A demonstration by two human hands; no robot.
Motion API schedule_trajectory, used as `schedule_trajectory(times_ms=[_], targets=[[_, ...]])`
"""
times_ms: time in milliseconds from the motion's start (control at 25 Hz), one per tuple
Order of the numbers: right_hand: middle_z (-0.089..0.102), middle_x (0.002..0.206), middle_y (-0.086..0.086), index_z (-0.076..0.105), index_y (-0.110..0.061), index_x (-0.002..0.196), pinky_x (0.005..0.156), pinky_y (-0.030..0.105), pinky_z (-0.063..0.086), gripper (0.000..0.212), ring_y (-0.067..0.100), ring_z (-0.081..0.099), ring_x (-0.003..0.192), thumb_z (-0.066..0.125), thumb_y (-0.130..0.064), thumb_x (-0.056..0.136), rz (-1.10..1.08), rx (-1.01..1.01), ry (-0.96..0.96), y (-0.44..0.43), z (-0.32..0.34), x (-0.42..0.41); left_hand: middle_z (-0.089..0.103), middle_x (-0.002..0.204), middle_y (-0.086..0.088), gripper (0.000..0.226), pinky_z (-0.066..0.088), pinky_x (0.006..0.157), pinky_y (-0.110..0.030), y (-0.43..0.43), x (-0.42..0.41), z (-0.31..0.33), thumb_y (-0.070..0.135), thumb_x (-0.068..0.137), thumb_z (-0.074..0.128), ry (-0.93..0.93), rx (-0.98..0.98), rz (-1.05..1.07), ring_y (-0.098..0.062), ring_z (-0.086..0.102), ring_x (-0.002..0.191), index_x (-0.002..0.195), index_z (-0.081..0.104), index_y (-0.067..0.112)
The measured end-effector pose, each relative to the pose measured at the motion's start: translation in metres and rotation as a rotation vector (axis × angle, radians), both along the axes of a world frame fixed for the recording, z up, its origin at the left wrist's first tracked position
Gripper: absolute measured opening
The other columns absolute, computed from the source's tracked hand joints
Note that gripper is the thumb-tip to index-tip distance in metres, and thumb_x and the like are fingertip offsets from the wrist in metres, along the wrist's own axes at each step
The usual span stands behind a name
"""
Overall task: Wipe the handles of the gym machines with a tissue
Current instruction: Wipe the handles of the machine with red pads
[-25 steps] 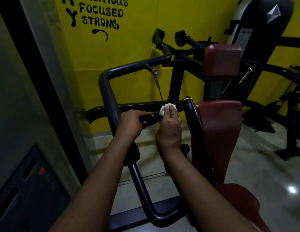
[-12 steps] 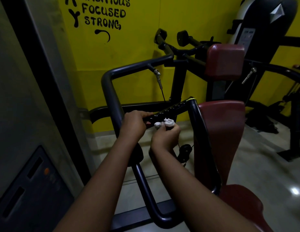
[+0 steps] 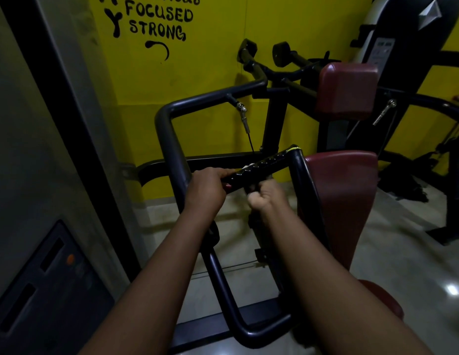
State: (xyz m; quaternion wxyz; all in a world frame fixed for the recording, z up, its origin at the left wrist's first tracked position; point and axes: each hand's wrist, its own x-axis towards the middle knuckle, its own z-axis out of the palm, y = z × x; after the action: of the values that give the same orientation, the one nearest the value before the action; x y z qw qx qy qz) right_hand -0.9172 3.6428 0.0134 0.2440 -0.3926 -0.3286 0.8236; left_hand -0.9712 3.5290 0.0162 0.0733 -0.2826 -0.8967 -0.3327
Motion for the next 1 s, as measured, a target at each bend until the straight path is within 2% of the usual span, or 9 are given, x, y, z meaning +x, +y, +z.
schedule_trajectory(times_ms=[120, 200, 280, 360, 480, 680, 840, 920, 1000], targets=[[0.049, 0.066, 0.002, 0.038, -0.023, 0.073, 0.045, 0.014, 0.043, 0.034, 0.004, 0.046, 0.055, 0.032, -0.006, 0.103, -0.123, 0.085, 0.071, 0.004, 0.008, 0.005, 0.066, 0.124, 0.001, 0.056, 0.047, 0.088, -0.029, 0.001, -0.002, 0.0, -0.003, 0.089, 0.055, 0.005, -0.012, -0.011, -0.018, 0.059, 0.11, 0.129, 0.06, 0.036], [0.06, 0.06, -0.008, 0.053, -0.024, 0.077, 0.06, 0.022, 0.047, 0.03, 0.008, 0.055, 0.062, 0.047, -0.002, 0.097, -0.33, 0.208, 0.087, -0.021, 0.002, 0.006, 0.067, 0.123, 0.001, 0.055, 0.048, 0.09, -0.031, 0.002, -0.004, -0.001, -0.001, 0.089, 0.056, 0.01, -0.006, -0.007, -0.019, 0.059, 0.11, 0.127, 0.061, 0.037], [0.063, 0.062, -0.004, 0.064, -0.017, 0.076, 0.06, 0.021, 0.048, 0.026, 0.009, 0.06, 0.059, 0.058, 0.005, 0.088, -0.463, 0.271, 0.177, -0.033, -0.007, 0.002, 0.068, 0.121, 0.0, 0.052, 0.048, 0.089, -0.03, 0.002, -0.004, -0.001, 0.002, 0.089, 0.058, 0.017, -0.005, -0.007, -0.02, 0.06, 0.109, 0.126, 0.062, 0.038], [0.065, 0.064, -0.001, 0.067, -0.014, 0.074, 0.059, 0.02, 0.047, 0.015, 0.007, 0.058, 0.056, 0.065, -0.007, 0.088, -0.498, 0.305, 0.105, -0.025, -0.007, -0.003, 0.068, 0.122, 0.001, 0.048, 0.045, 0.09, -0.028, 0.001, -0.004, 0.0, 0.005, 0.089, 0.061, 0.028, -0.005, -0.021, -0.019, 0.06, 0.111, 0.126, 0.063, 0.035], [0.071, 0.086, 0.007, 0.069, -0.012, 0.085, 0.071, 0.025, 0.05, 0.01, 0.017, 0.063, 0.075, 0.063, -0.019, 0.089, -0.531, 0.335, -0.074, -0.017, -0.008, -0.006, 0.068, 0.122, 0.002, 0.042, 0.041, 0.09, -0.02, 0.0, -0.002, 0.002, 0.007, 0.088, 0.066, 0.028, 0.033, -0.039, -0.015, 0.059, 0.114, 0.124, 0.065, 0.028], [0.046, 0.107, 0.004, 0.07, -0.01, 0.097, 0.073, 0.006, 0.044, 0.02, 0.015, 0.053, 0.086, 0.057, 0.002, 0.089, -0.272, 1.077, -0.144, -0.044, -0.015, 0.009, 0.069, 0.119, 0.0, 0.037, 0.048, 0.09, -0.026, -0.001, -0.002, 0.007, 0.018, 0.087, 0.071, 0.021, -0.003, -0.085, -0.015, 0.063, 0.109, 0.123, 0.066, 0.027], [0.062, 0.099, 0.012, 0.073, -0.006, 0.094, 0.073, 0.029, 0.044, 0.012, 0.028, 0.051, 0.094, 0.064, -0.005, 0.086, -0.259, 1.739, -0.358, -0.012, -0.005, 0.004, 0.067, 0.121, 0.0, 0.04, 0.052, 0.089, -0.032, 0.002, -0.002, 0.017, 0.028, 0.086, 0.071, -0.033, -0.076, -0.103, -0.017, 0.062, 0.109, 0.125, 0.065, 0.025], [0.067, 0.098, 0.009, 0.072, -0.009, 0.098, 0.078, 0.032, 0.042, 0.014, 0.029, 0.049, 0.101, 0.062, -0.015, 0.089, 0.007, 2.041, -0.561, -0.004, 0.005, 0.003, 0.069, 0.112, 0.0, 0.04, 0.052, 0.084, -0.033, 0.006, -0.001, 0.019, 0.031, 0.081, 0.076, -0.044, -0.109, -0.097, -0.019, 0.062, 0.105, 0.119, 0.068, 0.022], [0.069, 0.1, 0.004, 0.071, -0.015, 0.105, 0.081, 0.028, 0.038, 0.019, 0.023, 0.05, 0.103, 0.06, -0.02, 0.09, 0.326, 2.243, -0.583, 0.003, 0.018, 0.002, 0.069, 0.096, -0.002, 0.03, 0.048, 0.072, -0.032, 0.01, 0.001, 0.019, 0.031, 0.079, 0.077, -0.037, -0.174, -0.073, -0.02, 0.062, 0.096, 0.106, 0.071, 0.018]])
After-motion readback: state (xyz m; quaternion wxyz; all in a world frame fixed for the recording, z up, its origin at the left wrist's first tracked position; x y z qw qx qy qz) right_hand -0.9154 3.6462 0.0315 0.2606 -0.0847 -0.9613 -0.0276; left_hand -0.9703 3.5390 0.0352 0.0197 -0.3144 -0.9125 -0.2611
